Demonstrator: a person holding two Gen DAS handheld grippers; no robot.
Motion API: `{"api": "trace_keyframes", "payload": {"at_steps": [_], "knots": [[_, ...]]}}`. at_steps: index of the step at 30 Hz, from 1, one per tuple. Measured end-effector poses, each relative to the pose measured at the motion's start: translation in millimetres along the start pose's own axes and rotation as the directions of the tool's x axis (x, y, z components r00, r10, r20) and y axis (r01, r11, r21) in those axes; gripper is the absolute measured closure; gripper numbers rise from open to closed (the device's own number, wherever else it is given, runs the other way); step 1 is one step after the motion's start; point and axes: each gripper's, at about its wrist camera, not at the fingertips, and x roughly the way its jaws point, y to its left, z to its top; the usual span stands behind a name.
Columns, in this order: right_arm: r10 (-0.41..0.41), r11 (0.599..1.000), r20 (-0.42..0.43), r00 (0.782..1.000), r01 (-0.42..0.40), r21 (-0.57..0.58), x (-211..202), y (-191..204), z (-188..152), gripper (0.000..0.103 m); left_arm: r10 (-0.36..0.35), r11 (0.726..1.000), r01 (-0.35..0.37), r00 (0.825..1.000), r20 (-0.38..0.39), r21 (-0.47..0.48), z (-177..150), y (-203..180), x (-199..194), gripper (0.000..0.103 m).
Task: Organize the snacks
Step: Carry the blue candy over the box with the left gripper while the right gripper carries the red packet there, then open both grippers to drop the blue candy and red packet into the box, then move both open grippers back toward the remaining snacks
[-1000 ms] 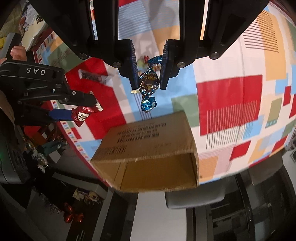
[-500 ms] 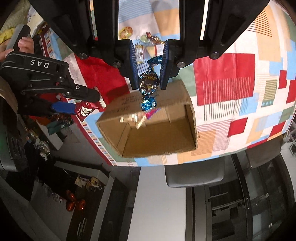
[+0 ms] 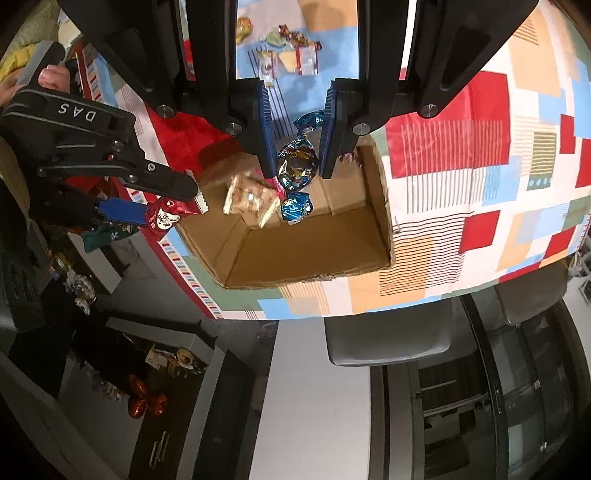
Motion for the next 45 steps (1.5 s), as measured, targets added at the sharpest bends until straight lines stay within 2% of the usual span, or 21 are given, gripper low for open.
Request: {"api": "trace_keyframes", "payload": {"at_steps": [11, 13, 14, 15, 17, 23, 29, 35, 45], "knots": [[0.009, 0.999, 0.029, 1.000, -0.011, 0.050, 22.4, -20.2, 15.5, 0.055, 0.042, 0.999, -0.042, 0.999, 0.011, -0.006, 28.3, 4.1, 35.3, 0.079], [0.004, 0.998, 0.026, 1.000, -0.006, 0.066, 25.4, -24.1, 18.7, 0.051, 0.034, 0.999, -0.034, 0.999, 0.001, -0.025, 33.9, 6.4, 39.4, 0.068], [-0.006, 0.997, 0.025, 1.000, 0.004, 0.073, 26.2, -26.1, 20.3, 0.046, 0.036, 0.999, -0.036, 0.999, 0.003, -0.029, 35.1, 7.5, 39.4, 0.054], [-0.027, 0.996, 0.030, 0.999, 0.025, 0.081, 25.3, -28.1, 20.6, 0.044, 0.049, 0.998, -0.048, 0.999, 0.012, -0.032, 35.0, 8.0, 37.3, 0.051], [-0.038, 0.996, 0.040, 0.998, 0.035, 0.084, 21.9, -30.3, 20.1, 0.043, 0.078, 0.997, -0.078, 0.997, 0.024, -0.025, 33.3, 8.0, 33.8, 0.050], [-0.065, 0.997, 0.050, 0.997, 0.064, 0.031, 8.4, -21.7, 5.4, 0.043, 0.125, 0.992, -0.124, 0.991, 0.047, -0.035, 7.3, 2.1, 11.6, 0.050], [-0.036, 0.999, 0.039, 0.999, 0.037, -0.016, -7.1, -10.0, -22.8, 0.043, 0.118, 0.992, -0.114, 0.991, 0.063, -0.062, -24.7, -5.1, -9.0, 0.051], [-0.044, 0.998, 0.029, 0.999, 0.045, -0.034, -20.2, -2.0, -50.2, 0.043, 0.128, 0.991, -0.124, 0.988, 0.089, -0.051, -50.6, -13.4, -25.9, 0.051], [-0.086, 0.994, 0.149, 0.985, 0.095, -0.052, -51.4, 12.7, -107.4, 0.043, 0.159, 0.987, -0.163, 0.974, 0.165, 0.011, -103.4, -33.3, -45.8, 0.051]]}}
